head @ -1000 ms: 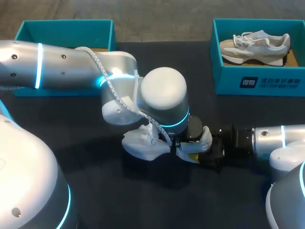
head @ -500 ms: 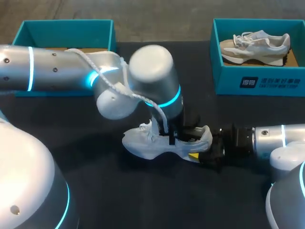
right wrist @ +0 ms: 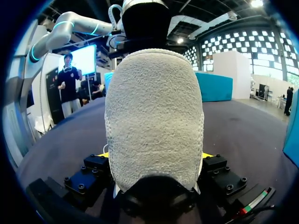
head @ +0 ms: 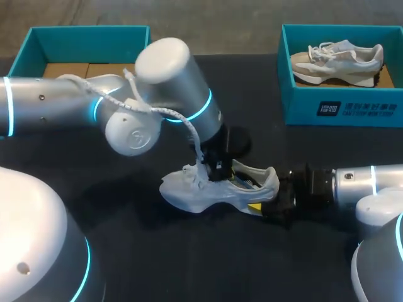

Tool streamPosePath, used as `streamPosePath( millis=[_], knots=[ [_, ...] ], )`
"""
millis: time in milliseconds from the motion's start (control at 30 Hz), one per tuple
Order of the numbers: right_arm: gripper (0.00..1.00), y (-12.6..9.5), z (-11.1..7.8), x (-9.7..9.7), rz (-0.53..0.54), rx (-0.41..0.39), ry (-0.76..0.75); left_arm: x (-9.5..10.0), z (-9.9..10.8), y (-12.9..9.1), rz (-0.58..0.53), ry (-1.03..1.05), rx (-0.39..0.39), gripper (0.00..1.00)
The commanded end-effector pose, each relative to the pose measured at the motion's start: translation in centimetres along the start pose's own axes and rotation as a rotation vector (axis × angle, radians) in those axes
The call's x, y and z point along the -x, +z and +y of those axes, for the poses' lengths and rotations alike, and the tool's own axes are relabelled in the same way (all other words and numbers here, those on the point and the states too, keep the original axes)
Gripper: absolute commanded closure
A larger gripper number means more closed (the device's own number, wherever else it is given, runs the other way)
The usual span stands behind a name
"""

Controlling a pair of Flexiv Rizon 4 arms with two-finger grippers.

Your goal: Take the shoe out of the shoebox, open the shoe tongue, remove and reinsert the insole, then place the shoe into the shoebox

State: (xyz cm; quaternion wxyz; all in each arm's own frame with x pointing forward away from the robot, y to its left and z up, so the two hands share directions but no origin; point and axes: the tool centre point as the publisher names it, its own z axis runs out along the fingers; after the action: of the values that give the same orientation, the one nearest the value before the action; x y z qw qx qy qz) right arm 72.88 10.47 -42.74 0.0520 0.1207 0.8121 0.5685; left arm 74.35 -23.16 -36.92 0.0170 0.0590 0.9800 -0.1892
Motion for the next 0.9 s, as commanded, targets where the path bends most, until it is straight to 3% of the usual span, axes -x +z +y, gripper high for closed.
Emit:
streamPosePath(
  millis=[33, 500, 900],
  knots=[
    [1.00, -0.1, -0.1, -0.2, -0.002, -0.002, 0.000, -0.3, 0.6, -1.3, 0.006, 0.002, -0.050, 1.00],
    [1.00, -0.1, -0.1, -0.2, -0.002, -0.002, 0.000, -0.4, 0.1, -3.5, 0.024, 0.003, -0.133, 1.00],
    [1.00, -0.1, -0.1, -0.2, -0.002, -0.002, 0.000, -0.6, 0.0, -4.5, -0.006, 0.014, -0.147, 1.00]
  ],
)
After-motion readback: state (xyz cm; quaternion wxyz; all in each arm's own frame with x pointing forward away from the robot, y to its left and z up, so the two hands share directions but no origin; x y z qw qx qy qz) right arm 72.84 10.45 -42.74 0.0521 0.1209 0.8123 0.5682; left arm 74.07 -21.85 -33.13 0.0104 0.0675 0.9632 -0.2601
